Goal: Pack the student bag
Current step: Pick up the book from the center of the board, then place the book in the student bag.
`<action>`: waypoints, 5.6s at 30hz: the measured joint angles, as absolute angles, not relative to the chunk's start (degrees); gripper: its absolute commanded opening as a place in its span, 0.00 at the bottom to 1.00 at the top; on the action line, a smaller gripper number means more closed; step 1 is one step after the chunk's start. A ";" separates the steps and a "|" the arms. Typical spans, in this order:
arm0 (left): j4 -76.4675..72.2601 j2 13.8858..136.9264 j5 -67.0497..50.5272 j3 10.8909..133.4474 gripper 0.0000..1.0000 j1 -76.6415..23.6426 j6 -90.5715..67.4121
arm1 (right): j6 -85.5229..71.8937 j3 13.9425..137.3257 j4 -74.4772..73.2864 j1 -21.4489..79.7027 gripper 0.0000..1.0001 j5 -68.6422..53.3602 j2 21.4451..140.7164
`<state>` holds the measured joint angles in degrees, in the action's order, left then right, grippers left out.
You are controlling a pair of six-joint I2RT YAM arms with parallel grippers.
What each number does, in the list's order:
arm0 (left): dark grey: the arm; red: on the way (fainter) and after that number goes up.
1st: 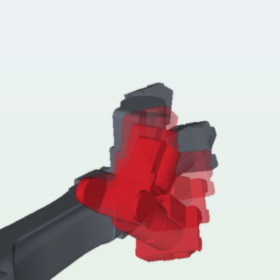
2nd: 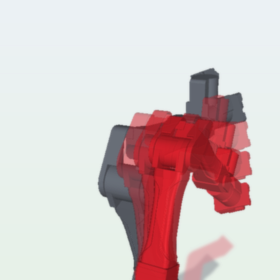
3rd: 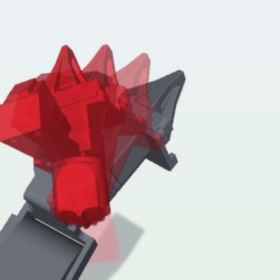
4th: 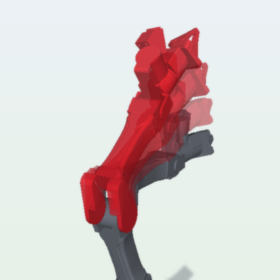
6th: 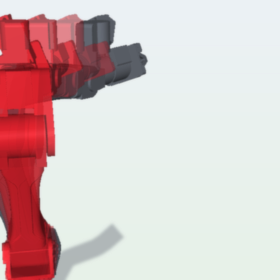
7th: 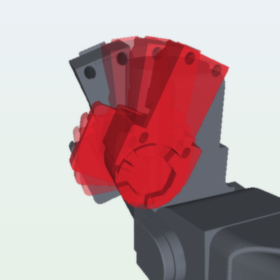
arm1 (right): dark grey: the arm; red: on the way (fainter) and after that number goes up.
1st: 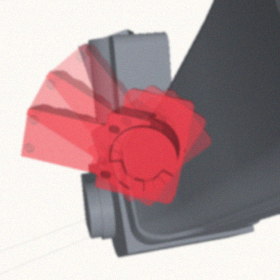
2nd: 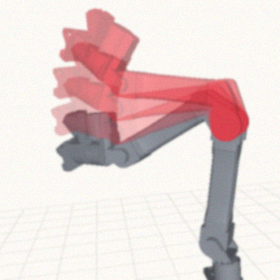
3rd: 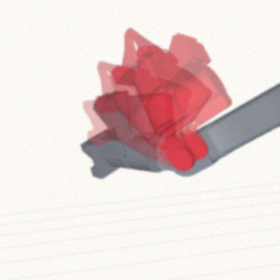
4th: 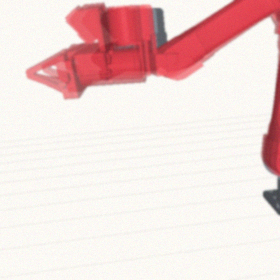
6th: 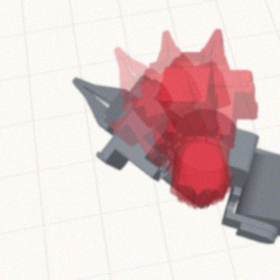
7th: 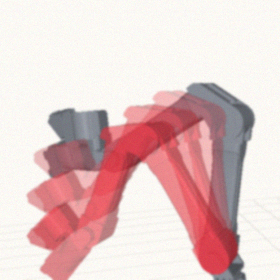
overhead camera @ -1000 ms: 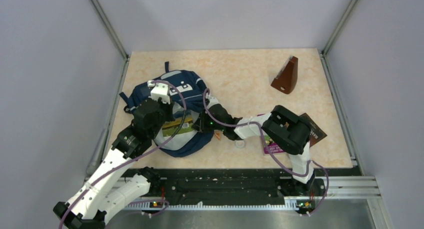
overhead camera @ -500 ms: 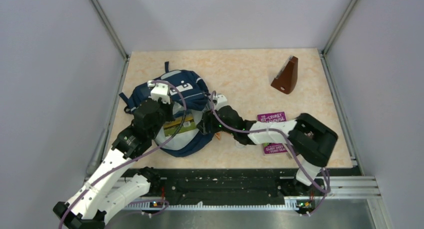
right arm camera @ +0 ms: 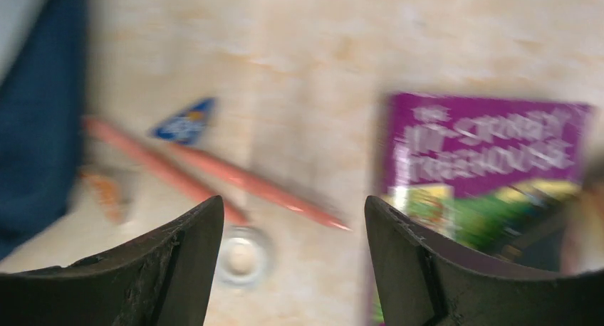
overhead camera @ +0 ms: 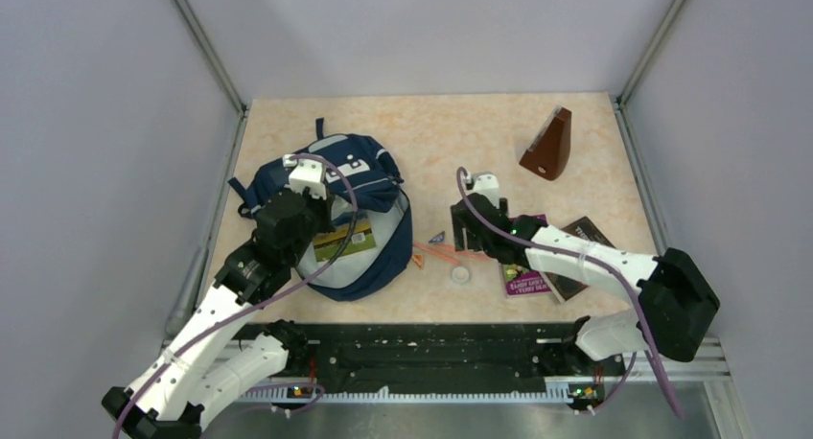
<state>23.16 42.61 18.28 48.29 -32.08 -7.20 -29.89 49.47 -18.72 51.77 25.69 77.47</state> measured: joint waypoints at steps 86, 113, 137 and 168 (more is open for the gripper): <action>23.53 41.74 18.33 48.29 0.00 -32.08 -7.42 | -23.51 60.38 -32.82 58.39 0.00 31.83 54.24; 23.55 41.74 18.26 48.29 0.00 -32.08 -7.68 | -29.36 54.65 -8.71 58.39 0.00 -12.27 64.79; 23.55 41.34 18.31 48.29 0.00 -32.08 -7.64 | -41.82 47.24 10.57 58.39 0.00 14.92 82.21; 23.55 41.41 18.26 48.29 0.00 -32.08 -7.64 | -52.69 45.74 31.79 59.79 0.00 29.41 97.86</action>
